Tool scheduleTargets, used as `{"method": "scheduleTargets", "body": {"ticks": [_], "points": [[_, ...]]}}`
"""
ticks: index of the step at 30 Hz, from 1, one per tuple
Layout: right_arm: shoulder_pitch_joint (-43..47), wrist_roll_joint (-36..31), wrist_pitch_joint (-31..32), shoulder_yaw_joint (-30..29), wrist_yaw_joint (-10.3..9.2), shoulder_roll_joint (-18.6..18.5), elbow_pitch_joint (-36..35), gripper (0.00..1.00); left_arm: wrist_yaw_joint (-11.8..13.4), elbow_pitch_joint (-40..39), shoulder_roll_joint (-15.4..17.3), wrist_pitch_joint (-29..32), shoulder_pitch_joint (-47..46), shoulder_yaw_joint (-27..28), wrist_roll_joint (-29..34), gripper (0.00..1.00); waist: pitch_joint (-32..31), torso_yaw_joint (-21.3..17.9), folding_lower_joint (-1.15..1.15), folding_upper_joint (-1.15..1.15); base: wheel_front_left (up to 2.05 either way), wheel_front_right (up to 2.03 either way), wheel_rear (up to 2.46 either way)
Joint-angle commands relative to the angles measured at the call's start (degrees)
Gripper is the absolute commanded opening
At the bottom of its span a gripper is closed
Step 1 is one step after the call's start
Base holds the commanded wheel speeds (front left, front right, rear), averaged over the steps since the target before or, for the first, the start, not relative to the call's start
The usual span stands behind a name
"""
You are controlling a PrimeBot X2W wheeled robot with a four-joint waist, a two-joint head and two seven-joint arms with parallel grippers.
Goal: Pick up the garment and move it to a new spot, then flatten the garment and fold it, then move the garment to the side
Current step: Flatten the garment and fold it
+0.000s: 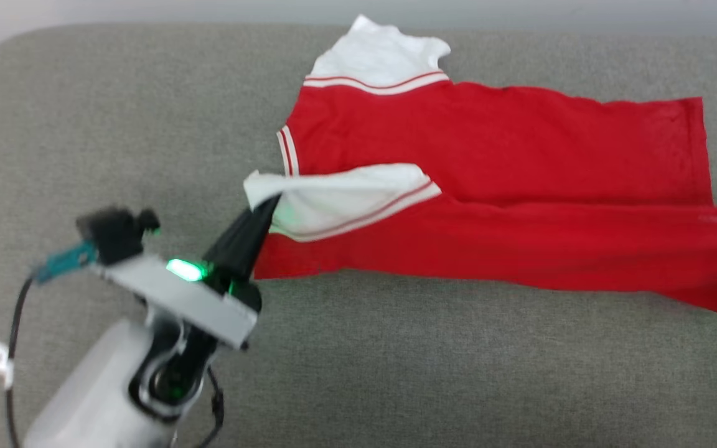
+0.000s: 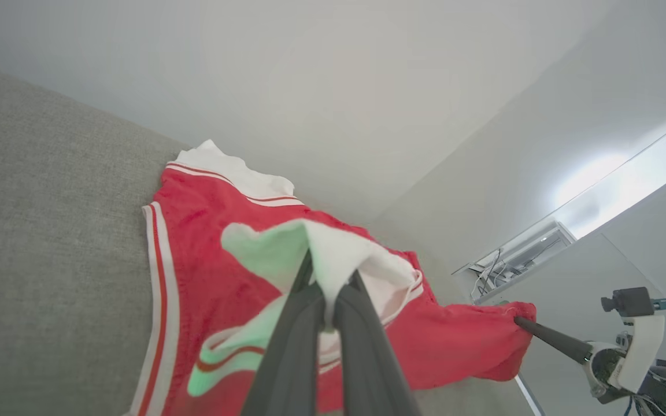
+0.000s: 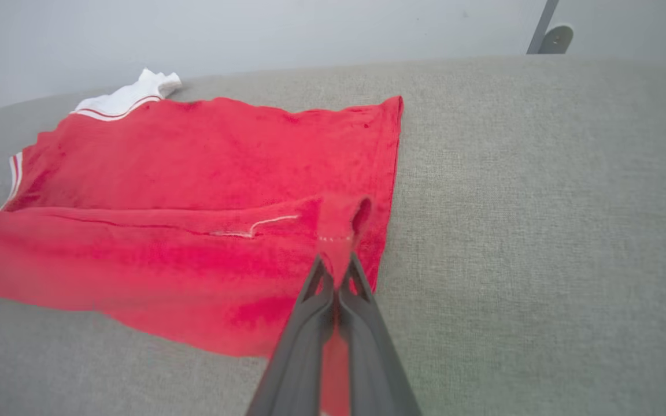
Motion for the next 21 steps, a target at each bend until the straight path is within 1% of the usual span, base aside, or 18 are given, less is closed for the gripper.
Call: {"method": "scheduleTargets", "body": {"ticks": [1, 7, 12, 15, 19, 20, 21], "points": [[-2.8, -0.1, -0.4, 1.2, -0.06, -0.6, 2.6, 0.00, -0.4, 2.7, -0.9, 0.5, -3.1, -0.5, -0.2, 0.00, 2.3, -0.8, 0.00, 0.00, 0.00, 0.00, 0.00], [-10.2, -0.3, -2.7, 7.6, -0.06, -1.5, 13.1, 0.00, -0.4, 15.0, -4.4, 1.9, -13.0, -3.3, -1.4, 0.00, 5.9, -1.0, 0.00, 0.00, 0.00, 0.00, 0.00], [-14.2, 0.1, -7.1, 12.8, -0.06, -2.3, 20.1, 0.00, -0.4, 24.8, -5.7, 1.4, -18.1, -7.6, 0.8, 0.00, 8.3, -1.4, 0.00, 0.00, 0.00, 0.00, 0.00], [-16.1, 0.5, -9.4, 15.4, -0.06, -2.6, 23.8, 0.00, -0.4, 30.7, -5.9, 1.0, -19.9, -10.4, 2.3, 0.00, 9.0, -1.5, 0.00, 0.00, 0.00, 0.00, 0.00], [-17.4, 0.8, -11.5, 19.0, -0.09, -3.4, 27.7, 0.00, -0.4, 35.5, -6.5, 0.0, -21.2, -13.8, 2.9, 0.00, 8.5, -1.6, 0.00, 0.00, 0.00, 0.00, 0.00], [-17.7, 1.0, -12.1, 19.6, -0.09, -3.6, 28.3, 0.00, -0.4, 36.0, -6.6, -0.1, -21.5, -14.4, 2.5, 0.27, 7.9, -1.5, 0.00, 0.00, 0.00, 0.00, 0.00], [-17.7, 1.0, -13.1, 20.1, -0.09, -3.9, 28.6, 0.30, -0.4, 36.1, -6.4, -0.5, -21.8, -15.1, 2.5, 0.80, 7.4, -1.4, 0.00, 0.00, 0.00, 0.00, 0.00]]}}
